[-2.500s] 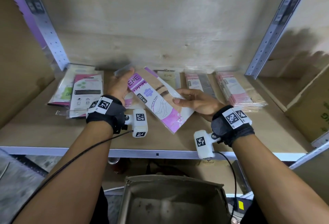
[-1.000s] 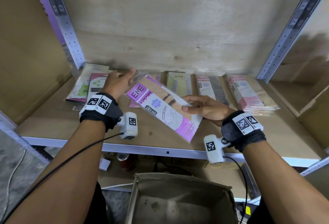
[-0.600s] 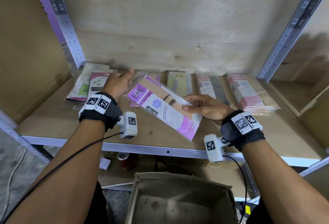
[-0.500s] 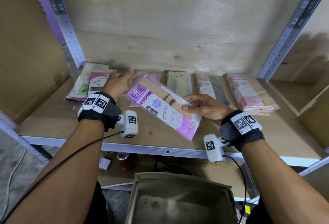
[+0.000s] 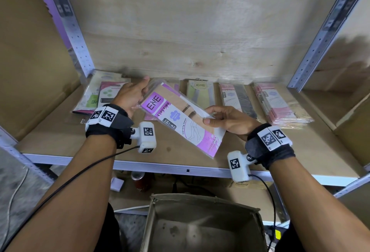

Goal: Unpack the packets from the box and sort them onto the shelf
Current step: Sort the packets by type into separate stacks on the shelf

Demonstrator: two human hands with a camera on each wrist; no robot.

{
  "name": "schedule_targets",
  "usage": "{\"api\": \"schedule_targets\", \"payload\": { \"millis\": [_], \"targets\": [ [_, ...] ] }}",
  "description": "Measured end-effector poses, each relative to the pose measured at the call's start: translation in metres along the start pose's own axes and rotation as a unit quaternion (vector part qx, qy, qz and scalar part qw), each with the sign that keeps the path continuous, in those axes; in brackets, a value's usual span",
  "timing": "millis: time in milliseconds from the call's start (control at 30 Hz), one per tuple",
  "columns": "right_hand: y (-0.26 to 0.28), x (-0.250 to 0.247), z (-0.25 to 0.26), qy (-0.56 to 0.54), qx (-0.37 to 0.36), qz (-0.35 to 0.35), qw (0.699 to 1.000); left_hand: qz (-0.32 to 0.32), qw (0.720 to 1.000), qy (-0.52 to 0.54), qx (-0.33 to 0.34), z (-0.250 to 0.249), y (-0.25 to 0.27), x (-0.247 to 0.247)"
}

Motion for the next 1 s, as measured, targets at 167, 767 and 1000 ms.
{"api": "schedule_targets", "payload": {
  "millis": [167,767,1000],
  "targets": [
    [0.002,-0.001,0.004,-0.048,-0.009,-0.008,0.999,-0.008,0.997,0.070,-0.004,0.003,-0.005,-0.003],
    [-0.006,0.010,0.006,-0.214,-0.025,-0.138,0.967,0.272,0.961,0.051,-0.005,0.005,0.028,0.063],
    [-0.005,0.009,0.008,-0.228,-0.028,-0.136,0.964,0.293,0.955,0.016,0.032,0.003,0.033,0.068]
  ]
}}
Point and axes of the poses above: each hand's wrist, its own y-axis away from the middle knuckle, its own x-axis out of the palm, z = x × y, the point moved 5 cm from there along -y, towards the middle knuckle, and after that the axes turned 4 degrees about -x, right-handed, at the moved point
